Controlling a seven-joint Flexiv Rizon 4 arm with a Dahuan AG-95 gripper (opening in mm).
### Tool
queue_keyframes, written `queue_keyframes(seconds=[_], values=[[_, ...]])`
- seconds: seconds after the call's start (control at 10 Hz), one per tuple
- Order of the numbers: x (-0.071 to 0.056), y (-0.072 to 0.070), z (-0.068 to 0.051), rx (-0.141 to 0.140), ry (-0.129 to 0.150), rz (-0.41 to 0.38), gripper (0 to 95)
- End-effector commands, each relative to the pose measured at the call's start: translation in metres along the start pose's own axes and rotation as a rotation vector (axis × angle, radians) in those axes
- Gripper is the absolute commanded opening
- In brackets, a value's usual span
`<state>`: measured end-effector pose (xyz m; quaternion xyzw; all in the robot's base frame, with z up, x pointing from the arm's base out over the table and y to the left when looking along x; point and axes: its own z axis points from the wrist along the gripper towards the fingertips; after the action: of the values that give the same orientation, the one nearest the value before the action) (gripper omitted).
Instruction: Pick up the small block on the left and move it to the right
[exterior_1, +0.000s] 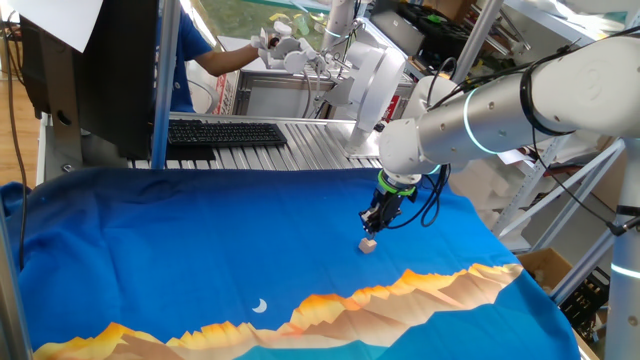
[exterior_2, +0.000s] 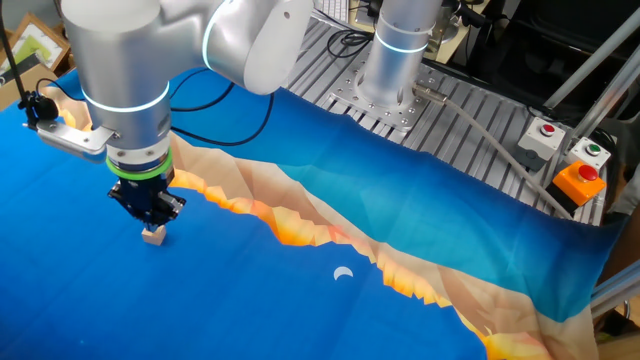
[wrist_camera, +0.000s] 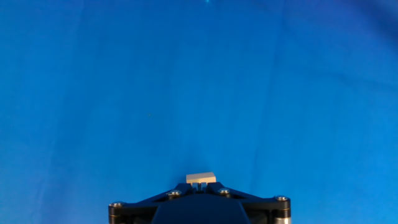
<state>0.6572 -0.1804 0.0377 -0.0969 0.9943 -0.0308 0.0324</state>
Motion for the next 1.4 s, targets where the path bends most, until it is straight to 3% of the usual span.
queue_keyframes(seconds=[0.1,0.2,1.3,1.4], values=[[0.000,0.000,0.000,-0.001,-0.002,0.004,19.0],[0.000,0.000,0.000,-0.001,-0.001,0.005,38.0],[-0.001,-0.001,0.013,-0.001,0.001,-0.002,38.0],[-0.001,-0.001,0.016,-0.002,0.002,-0.004,19.0]])
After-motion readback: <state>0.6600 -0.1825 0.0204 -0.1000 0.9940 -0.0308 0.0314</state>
